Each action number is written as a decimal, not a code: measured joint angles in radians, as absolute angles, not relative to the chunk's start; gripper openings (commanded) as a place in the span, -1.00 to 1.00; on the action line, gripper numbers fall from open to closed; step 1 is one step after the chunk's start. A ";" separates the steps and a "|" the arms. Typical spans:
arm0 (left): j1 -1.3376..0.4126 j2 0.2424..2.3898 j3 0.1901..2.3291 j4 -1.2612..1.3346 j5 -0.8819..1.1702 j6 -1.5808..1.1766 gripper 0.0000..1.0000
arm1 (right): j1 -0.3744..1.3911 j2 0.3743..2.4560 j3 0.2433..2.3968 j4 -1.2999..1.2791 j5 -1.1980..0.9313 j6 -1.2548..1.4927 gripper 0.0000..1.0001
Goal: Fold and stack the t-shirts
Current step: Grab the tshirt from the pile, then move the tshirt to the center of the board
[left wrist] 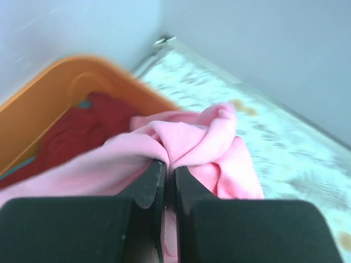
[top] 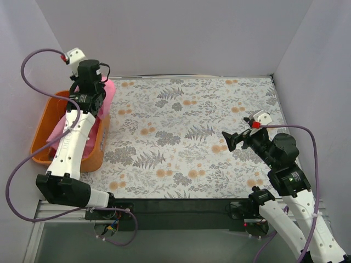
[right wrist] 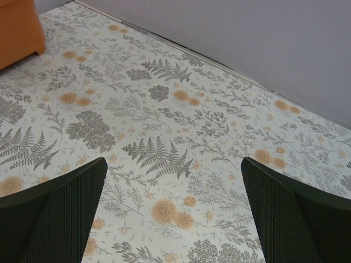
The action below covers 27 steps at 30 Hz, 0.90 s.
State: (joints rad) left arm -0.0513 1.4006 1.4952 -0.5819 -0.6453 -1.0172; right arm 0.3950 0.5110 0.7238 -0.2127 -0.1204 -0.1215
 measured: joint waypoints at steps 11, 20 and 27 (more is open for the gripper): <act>-0.600 1.550 1.912 -0.576 -0.586 -0.934 -0.94 | 0.395 0.516 0.741 -0.215 -0.133 -0.090 0.97; -0.893 1.840 2.158 -0.534 -0.376 -0.916 -0.92 | 0.395 0.461 0.741 -0.224 -0.077 -0.083 0.97; -0.940 1.790 1.961 -0.431 -0.340 -0.928 -0.91 | 0.395 0.396 0.740 -0.223 -0.029 -0.093 0.97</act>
